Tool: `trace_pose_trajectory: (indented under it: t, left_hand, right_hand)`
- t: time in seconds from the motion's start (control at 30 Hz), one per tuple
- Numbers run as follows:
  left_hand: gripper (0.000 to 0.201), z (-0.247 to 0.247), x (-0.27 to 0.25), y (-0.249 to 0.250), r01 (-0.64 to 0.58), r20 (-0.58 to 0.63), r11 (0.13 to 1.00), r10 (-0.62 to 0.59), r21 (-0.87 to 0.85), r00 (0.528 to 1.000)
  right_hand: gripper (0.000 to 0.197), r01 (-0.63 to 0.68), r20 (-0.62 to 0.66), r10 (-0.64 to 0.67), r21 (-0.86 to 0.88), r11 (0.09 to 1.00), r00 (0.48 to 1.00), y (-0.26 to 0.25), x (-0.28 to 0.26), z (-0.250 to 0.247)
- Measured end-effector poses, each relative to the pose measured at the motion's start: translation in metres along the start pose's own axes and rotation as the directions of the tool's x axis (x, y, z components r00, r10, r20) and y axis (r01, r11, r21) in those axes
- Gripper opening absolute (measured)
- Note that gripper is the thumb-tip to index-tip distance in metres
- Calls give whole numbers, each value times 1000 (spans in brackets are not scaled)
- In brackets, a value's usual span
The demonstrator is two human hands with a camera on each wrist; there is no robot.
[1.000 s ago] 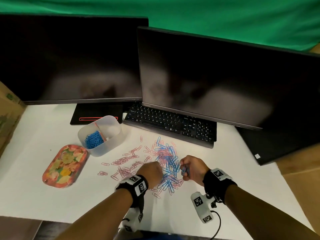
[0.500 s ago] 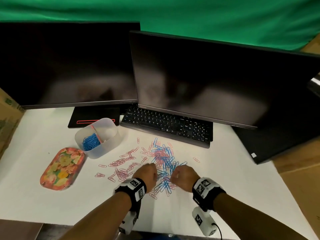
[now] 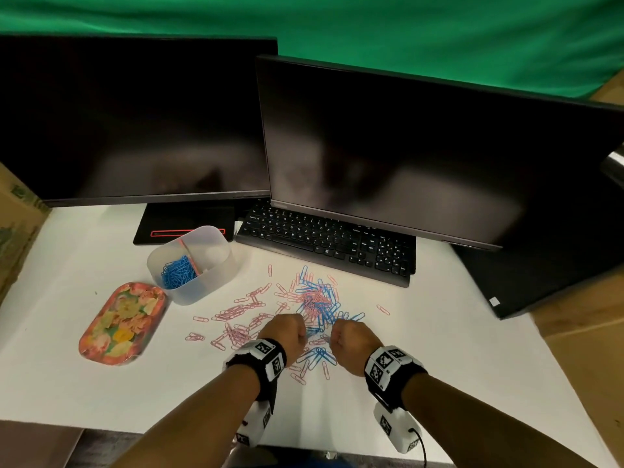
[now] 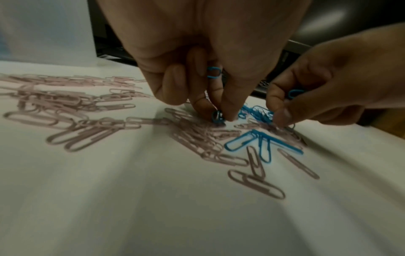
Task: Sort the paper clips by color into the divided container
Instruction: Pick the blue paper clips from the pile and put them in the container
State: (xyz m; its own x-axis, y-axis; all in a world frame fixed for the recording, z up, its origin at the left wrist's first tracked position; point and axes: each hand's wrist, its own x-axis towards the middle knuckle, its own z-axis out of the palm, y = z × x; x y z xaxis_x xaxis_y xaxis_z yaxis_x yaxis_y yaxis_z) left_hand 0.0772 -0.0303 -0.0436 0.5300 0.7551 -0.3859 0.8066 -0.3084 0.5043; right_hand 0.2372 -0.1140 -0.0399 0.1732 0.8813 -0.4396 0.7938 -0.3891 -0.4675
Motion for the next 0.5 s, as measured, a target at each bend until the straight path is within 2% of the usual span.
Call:
trace_pose_trajectory:
  t: [0.07,0.17,0.23,0.3,0.37,0.43,0.5]
  left_hand:
    - [2,-6,1,-2,34,-14,995,-36,-90,999]
    - [14,-15,4,-3,76,-10,973,-80,-220,997]
    - [18,-20,6,-5,98,4,948,-102,-303,995]
    - [16,-22,7,-9,135,26,914,-135,-381,990]
    - [19,-24,8,-12,172,57,884,-164,-435,985]
    - [18,-26,9,-12,189,80,880,-172,-436,982]
    - [10,-30,9,-11,201,120,873,-165,-444,979]
  right_hand:
    - [12,-9,-13,10,91,996,1000,0,1,-3]
    - [8,-40,-24,47,244,969,999,-2,3,-11]
    - [13,-69,0,75,399,914,997,-3,5,-17]
    - [15,-109,45,102,589,801,994,-5,6,-21]
    - [19,-188,114,154,736,650,981,-7,7,-24]
    - [28,-258,187,187,817,516,964,-9,10,-26]
    - [23,-283,222,190,862,419,956,-12,11,-27]
